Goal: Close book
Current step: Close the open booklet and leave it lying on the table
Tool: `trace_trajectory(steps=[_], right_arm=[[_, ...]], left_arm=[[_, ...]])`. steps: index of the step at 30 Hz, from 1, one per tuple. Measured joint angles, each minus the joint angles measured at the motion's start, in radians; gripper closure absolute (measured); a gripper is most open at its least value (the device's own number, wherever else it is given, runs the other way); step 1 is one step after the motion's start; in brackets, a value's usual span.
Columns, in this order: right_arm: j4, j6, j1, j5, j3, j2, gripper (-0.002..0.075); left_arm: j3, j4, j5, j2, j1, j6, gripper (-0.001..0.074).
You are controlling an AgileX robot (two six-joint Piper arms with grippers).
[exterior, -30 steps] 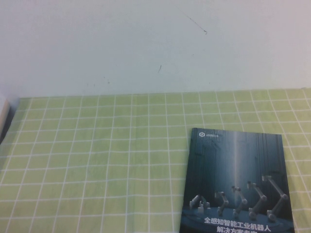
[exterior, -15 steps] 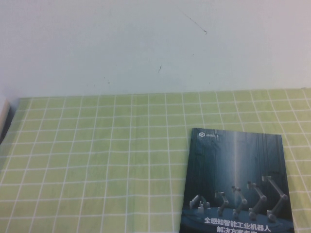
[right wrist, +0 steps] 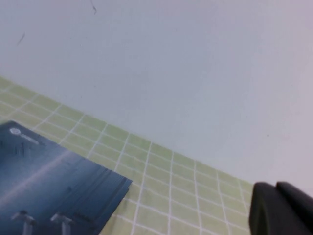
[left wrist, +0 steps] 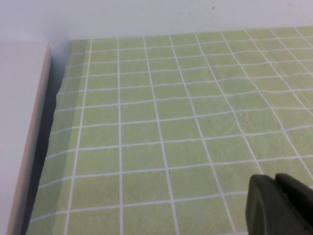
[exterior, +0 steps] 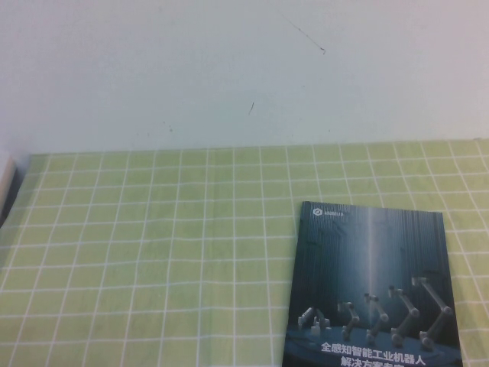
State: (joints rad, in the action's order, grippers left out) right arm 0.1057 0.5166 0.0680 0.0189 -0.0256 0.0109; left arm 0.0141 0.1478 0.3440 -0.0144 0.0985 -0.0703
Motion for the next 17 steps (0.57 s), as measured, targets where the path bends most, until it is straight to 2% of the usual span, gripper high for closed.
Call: trace_trajectory(steps=[9,17], right_arm=[[-0.129,-0.250,0.000,0.309,0.000,-0.022,0.0729],[-0.157,-0.374,0.000,0.332,0.005,-0.022,0.0729]], left_arm=[[0.000,0.000,0.000,0.000,0.000,0.000,0.0738],[0.000,-0.002,0.000,0.000,0.000,0.002,0.0738]])
